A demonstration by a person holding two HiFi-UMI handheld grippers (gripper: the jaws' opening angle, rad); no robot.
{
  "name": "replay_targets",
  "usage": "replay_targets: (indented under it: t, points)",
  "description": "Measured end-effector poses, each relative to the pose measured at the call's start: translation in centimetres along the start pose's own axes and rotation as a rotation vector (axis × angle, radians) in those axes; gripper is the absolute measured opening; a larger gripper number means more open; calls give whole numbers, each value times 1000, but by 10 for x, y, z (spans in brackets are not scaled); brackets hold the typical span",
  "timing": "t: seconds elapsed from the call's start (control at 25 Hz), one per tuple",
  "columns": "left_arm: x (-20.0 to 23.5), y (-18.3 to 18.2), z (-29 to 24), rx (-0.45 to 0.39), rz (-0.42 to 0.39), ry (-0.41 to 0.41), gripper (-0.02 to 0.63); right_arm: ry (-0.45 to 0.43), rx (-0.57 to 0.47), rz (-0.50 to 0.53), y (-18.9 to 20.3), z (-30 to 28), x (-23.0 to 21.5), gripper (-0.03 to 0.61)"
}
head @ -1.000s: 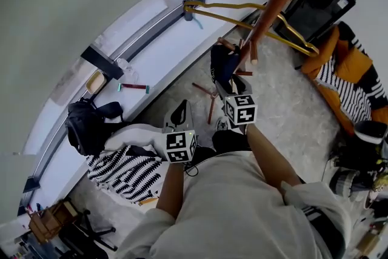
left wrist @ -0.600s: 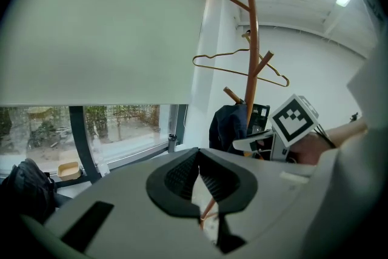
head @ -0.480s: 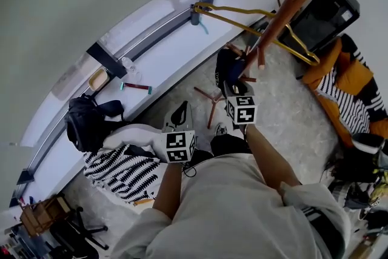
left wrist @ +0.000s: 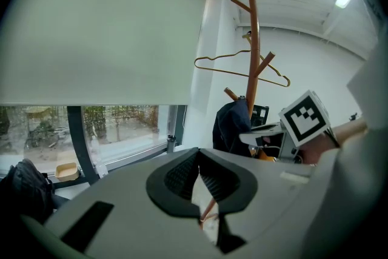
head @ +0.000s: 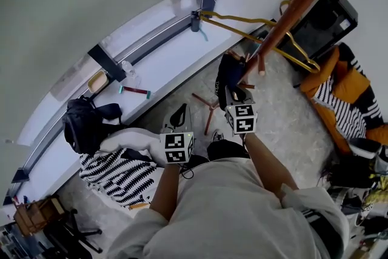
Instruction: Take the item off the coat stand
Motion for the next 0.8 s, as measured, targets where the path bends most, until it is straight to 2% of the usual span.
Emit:
replay_targets:
  t: [0.32,0.8]
  points:
    - [-2,1,3,1,4,-10,11,-19,-45,19,-16,2,4,40]
    - [8,3,19,-11,24,-97,11,-84,-96,23,-37,-9,16,40]
Point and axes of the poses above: the fingertips, and each gripper's own axes: z backward along the fingers, x to its left, y out of its underside, the point moved 9 cm from there along z, backward along the fingers, and after that the axes turned 1 degree about y, right-handed, at the moved point
